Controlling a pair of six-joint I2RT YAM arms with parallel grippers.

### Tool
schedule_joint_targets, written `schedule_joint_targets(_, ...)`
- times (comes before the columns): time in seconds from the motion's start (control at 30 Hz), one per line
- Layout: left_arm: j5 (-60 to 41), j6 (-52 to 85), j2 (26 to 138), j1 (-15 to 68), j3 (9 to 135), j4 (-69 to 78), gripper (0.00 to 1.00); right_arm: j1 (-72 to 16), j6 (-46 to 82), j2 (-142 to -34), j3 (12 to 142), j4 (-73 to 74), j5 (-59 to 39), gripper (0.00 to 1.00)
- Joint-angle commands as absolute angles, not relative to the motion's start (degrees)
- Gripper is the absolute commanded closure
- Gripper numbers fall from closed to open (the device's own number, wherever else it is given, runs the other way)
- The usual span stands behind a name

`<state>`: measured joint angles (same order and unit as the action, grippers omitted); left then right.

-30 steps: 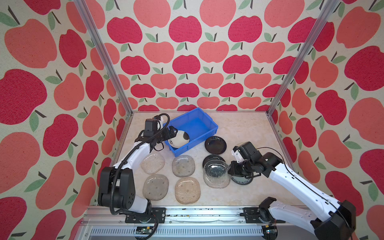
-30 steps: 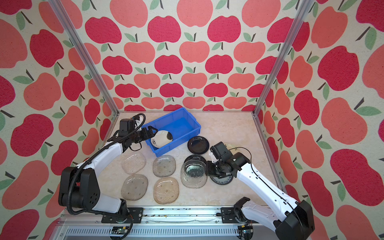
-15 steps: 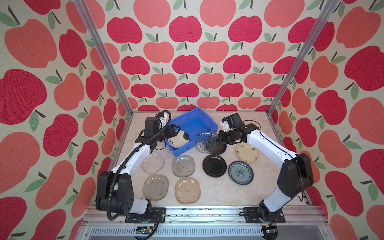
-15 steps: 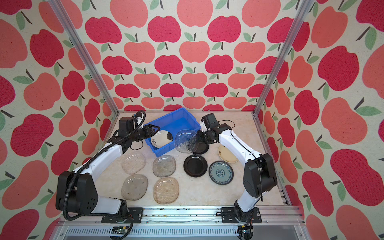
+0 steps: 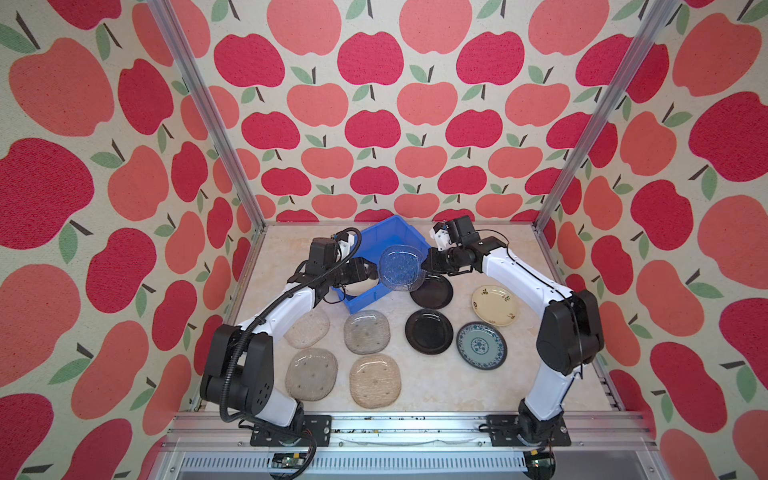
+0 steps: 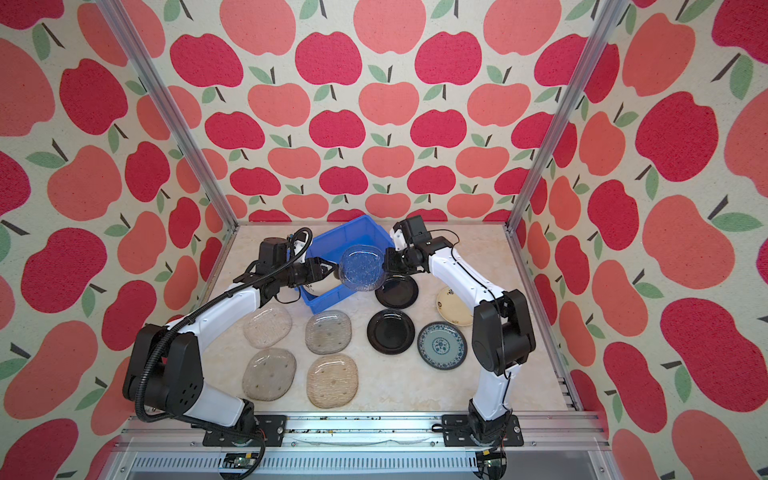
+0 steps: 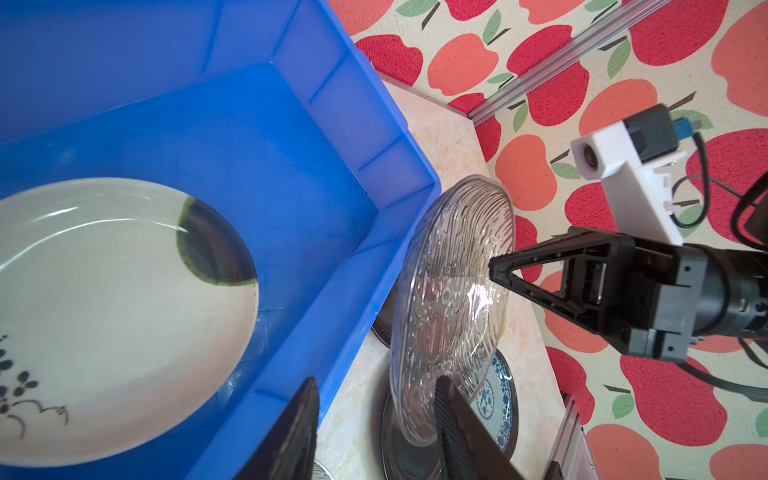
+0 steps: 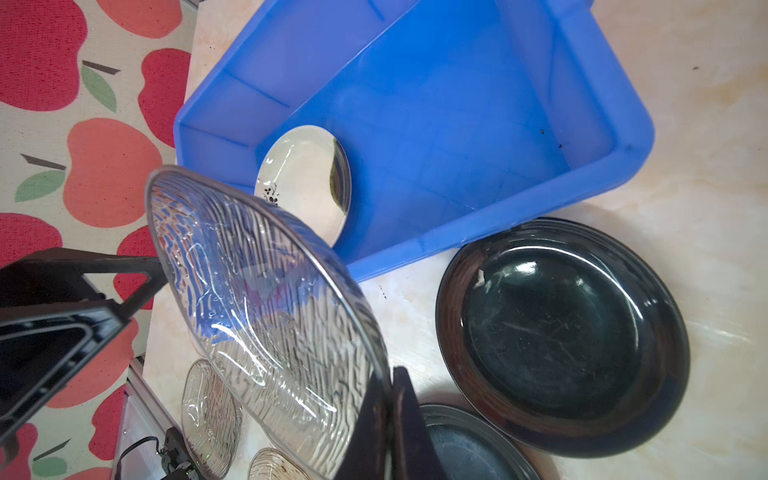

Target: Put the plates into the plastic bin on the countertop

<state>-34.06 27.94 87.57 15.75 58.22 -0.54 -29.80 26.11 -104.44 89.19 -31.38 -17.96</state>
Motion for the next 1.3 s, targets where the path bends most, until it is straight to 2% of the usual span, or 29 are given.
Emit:
schedule_joint_targets(0.0, -34.0, 26.3, 89.4, 16.2, 59.3, 0.0, 0.54, -30.5, 24.4, -106.4, 92.1, -33.0, -20.7, 1.0)
schedule_joint_targets(0.2, -33.1, 26.0, 90.7, 16.4, 60.7, -0.5, 0.56, -31.8, 24.8, -107.7, 93.5, -32.7, -21.4, 1.0)
schedule_joint_targets(0.27, -32.0, 25.7, 91.2, 16.4, 61.5, -1.5, 0.59, -32.1, 24.9, -108.2, 94.1, -32.6, -22.1, 1.0)
schedule_joint_targets(0.33, -30.9, 25.4, 92.0, 16.5, 62.1, -2.3, 0.66, -32.4, 24.9, -108.5, 94.4, -32.4, -22.4, 1.0)
schedule_joint_targets(0.43, -30.3, 25.6, 93.4, 16.4, 63.6, -3.5, 0.89, -32.7, 24.4, -109.6, 95.5, -33.5, -22.0, 1.0)
schedule_joint_targets(0.47, -30.1, 25.8, 93.9, 16.4, 64.0, -3.8, 0.92, -32.8, 24.1, -110.0, 96.0, -34.1, -21.7, 1.0)
schedule_joint_targets(0.6, -29.5, 26.3, 95.3, 16.6, 65.3, -4.5, 0.94, -33.0, 23.8, -111.0, 97.1, -34.5, -20.7, 1.0)
schedule_joint_targets(0.67, -29.1, 26.3, 95.9, 16.6, 65.9, -4.9, 1.0, -33.1, 23.7, -111.5, 98.0, -34.8, -20.1, 1.0)
schedule_joint_targets(0.7, -28.3, 26.4, 96.3, 16.6, 66.3, -5.4, 1.0, -33.1, 23.5, -111.9, 98.6, -35.1, -19.5, 0.91)
schedule_joint_targets(0.93, -22.3, 31.6, 98.3, 16.6, 68.9, -4.7, 1.0, -30.1, 24.8, -112.8, 104.5, -36.8, -14.6, 0.53)
schedule_joint_targets(1.1, -15.7, 41.3, 102.0, 16.6, 73.6, -5.3, 1.0, -25.3, 27.1, -109.8, 103.0, -32.9, -15.0, 0.52)
schedule_joint_targets(1.27, -14.9, 49.8, 107.9, 16.9, 79.4, -4.7, 1.0, -23.3, 27.3, -108.7, 102.7, -32.4, -15.8, 0.53)
